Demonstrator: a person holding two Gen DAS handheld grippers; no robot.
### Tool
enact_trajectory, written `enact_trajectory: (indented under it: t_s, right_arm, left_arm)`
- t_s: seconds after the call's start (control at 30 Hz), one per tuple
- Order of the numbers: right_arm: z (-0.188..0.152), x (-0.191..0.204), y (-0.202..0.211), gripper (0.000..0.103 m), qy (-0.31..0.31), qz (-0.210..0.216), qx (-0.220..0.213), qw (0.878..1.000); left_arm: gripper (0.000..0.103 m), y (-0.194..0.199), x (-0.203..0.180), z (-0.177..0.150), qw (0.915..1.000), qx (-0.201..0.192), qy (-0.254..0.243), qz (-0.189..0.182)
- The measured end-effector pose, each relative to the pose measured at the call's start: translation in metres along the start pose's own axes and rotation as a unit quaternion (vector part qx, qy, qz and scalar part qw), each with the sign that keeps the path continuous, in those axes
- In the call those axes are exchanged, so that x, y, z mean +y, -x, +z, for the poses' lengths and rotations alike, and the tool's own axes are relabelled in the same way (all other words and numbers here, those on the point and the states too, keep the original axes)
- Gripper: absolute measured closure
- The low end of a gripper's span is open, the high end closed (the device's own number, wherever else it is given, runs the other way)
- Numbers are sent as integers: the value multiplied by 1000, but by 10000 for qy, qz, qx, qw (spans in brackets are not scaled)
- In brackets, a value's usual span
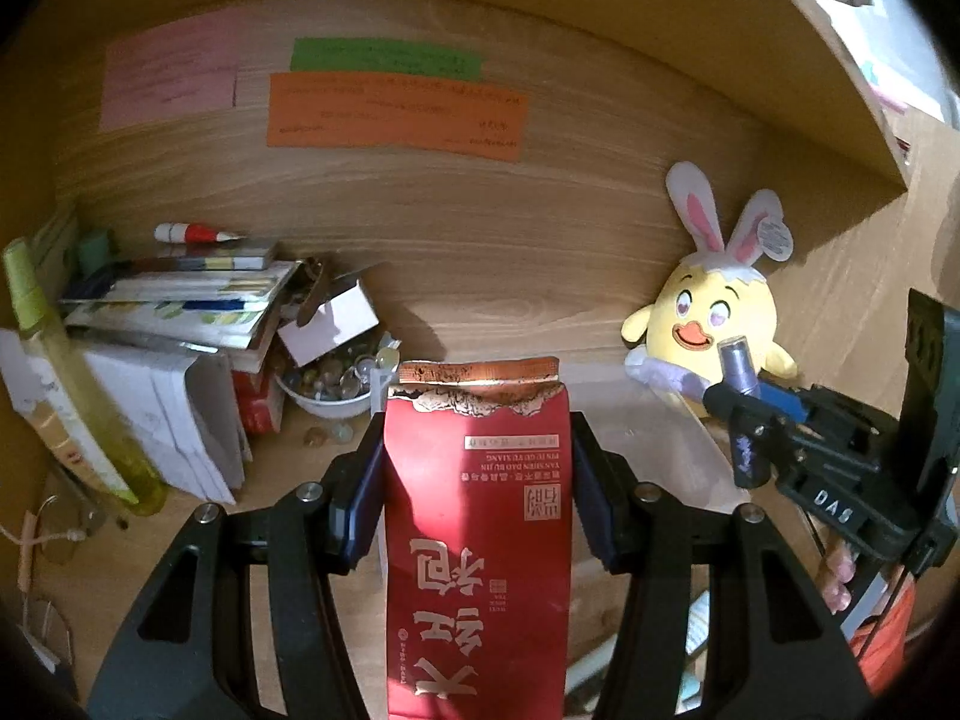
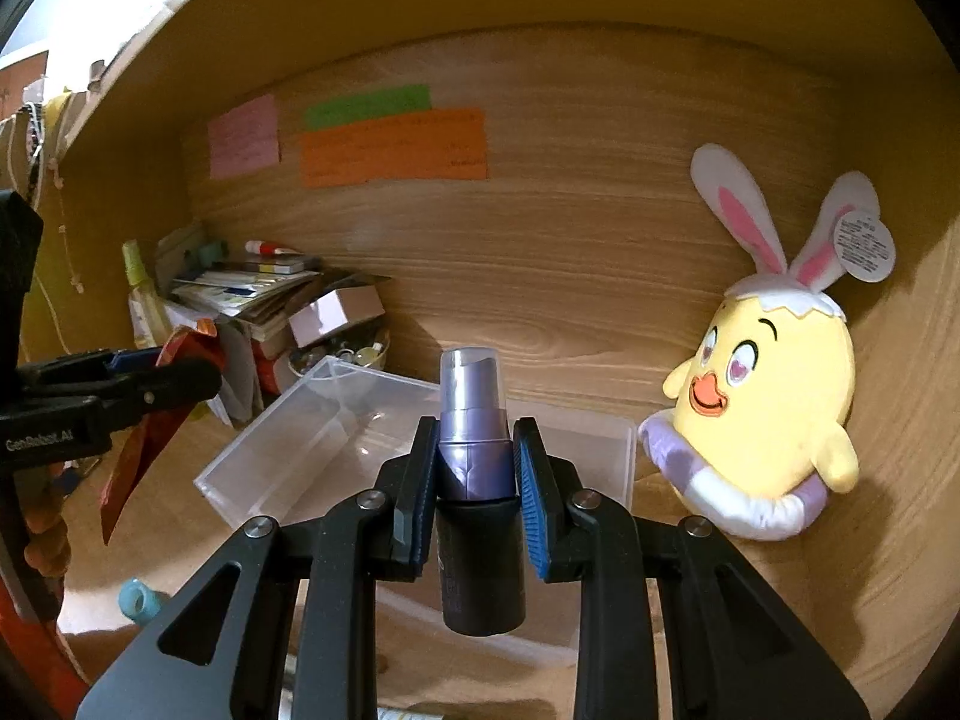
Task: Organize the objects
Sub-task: 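Carry red packet with left tool while right tool carries bottle over clear bin, then open left tool dropping red packet in bin while right tool releases bottle there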
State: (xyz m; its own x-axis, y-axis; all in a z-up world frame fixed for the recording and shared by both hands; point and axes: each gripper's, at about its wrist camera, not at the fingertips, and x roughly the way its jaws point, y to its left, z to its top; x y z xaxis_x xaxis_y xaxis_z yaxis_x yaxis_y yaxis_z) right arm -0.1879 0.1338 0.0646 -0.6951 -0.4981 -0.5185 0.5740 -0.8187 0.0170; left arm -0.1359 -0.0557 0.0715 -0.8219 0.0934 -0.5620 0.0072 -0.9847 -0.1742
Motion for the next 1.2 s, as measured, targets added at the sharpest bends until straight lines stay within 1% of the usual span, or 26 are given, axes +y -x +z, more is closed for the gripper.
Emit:
enact_trajectory:
  t_s: [0.1,0.23,0.43,0.53,0.73,0.83,1.07,1.2]
  right_arm:
    - [-1,-2,-13,81,11,-40,121,9999]
    - [-7,-5,-33,81,-30,-17,320,9995]
    - [-17,-13,-57,81,-121,53,649,9978]
    - [-22,-13,-66,81,-138,99,790,9967]
    - [-30,-12,-82,81,-44,54,1072,9942]
    - [-35,-11,-87,81,22,-35,1175,9931]
    - [-40,-5,-96,81,149,-54,1357,9906]
    - [-41,-3,-101,81,184,-31,1445,9893]
  left_arm:
    - [48,-13,0,7,10000,74,29,19]
    - [48,-33,2,14,9998,163,35,148]
    - [48,-64,8,19,9991,392,152,98]
    - [48,-80,3,18,9983,554,59,144]
    - [48,-107,-7,12,9952,929,-166,256]
    - [48,-116,-10,9,9938,1058,-227,265]
    - [48,-135,-9,1,9893,1438,-165,187]
    - [48,-134,-11,0,9891,1451,-194,177]
